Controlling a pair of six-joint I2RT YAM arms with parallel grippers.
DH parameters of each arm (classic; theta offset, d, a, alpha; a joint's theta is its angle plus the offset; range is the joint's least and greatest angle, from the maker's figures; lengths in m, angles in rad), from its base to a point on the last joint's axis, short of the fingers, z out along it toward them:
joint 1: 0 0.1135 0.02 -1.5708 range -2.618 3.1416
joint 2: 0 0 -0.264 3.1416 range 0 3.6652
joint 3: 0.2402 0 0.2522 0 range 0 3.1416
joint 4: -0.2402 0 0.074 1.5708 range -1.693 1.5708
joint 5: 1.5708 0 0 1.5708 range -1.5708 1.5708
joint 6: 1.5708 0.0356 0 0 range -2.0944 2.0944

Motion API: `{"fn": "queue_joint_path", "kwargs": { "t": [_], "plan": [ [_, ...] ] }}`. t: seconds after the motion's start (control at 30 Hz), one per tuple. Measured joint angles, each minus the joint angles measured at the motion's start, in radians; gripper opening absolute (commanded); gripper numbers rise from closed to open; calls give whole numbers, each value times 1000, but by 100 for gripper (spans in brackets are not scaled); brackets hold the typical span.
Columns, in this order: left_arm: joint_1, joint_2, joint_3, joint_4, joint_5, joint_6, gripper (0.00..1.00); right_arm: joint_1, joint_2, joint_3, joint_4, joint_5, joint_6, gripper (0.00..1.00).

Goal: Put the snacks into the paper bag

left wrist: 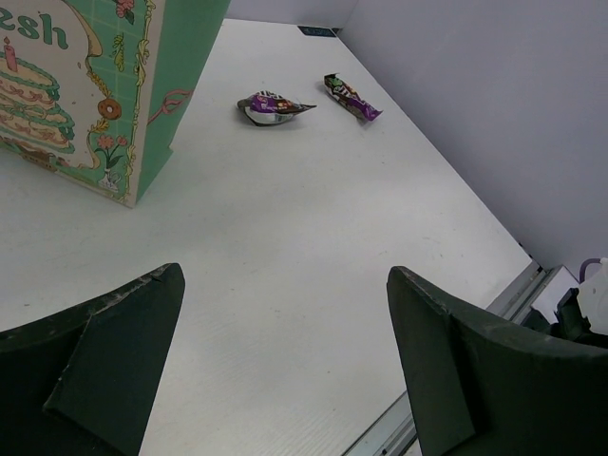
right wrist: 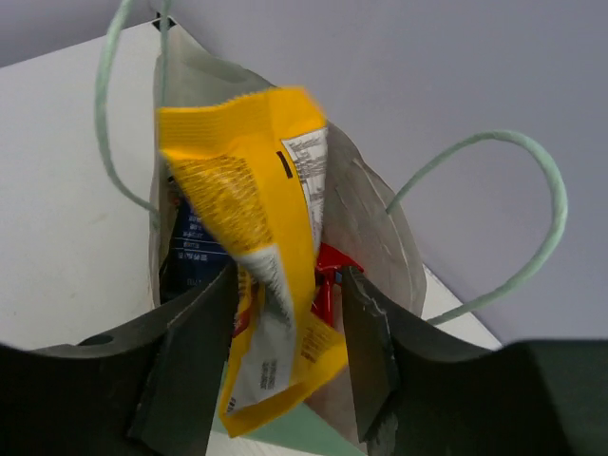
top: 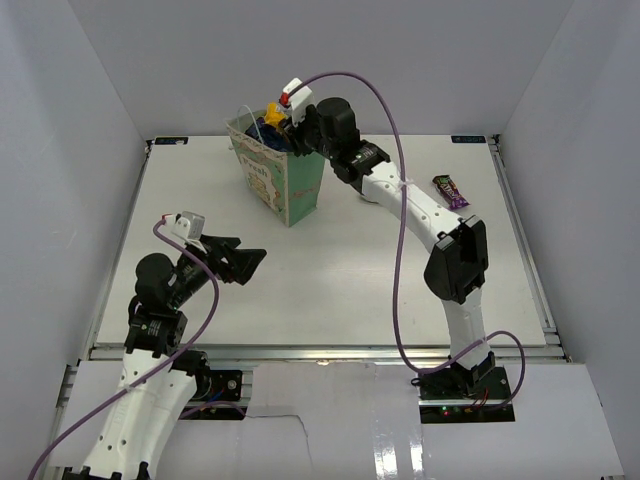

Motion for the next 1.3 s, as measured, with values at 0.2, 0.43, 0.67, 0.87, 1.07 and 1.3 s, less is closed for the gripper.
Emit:
{"fn": "queue_joint_path", "kwargs": {
  "t": [0.2, 0.43, 0.67, 0.87, 1.07, 1.3],
  "plan": [
    [0, 13, 0, 0, 3, 0, 98, 2, 12, 0, 60, 32, -5, 76],
    [0, 15, 0, 3, 43, -1, 98, -14, -55, -27, 24, -45, 0, 95],
    [0, 64, 0, 55, 114, -17, 92, -232, -493, -444, -89, -590, -39, 97],
    [-169, 309, 64, 83, 55, -18, 91, -562, -837, -934, -146, -846, -71, 96],
    [-555, 760, 436, 3, -177, 105, 93, -869, -880, -1192, -370, -989, -214, 95],
    [-612, 1178, 803, -50, -261, 386, 96, -1010, -893, -1178, -608, -1073, -543, 95]
  ]
}}
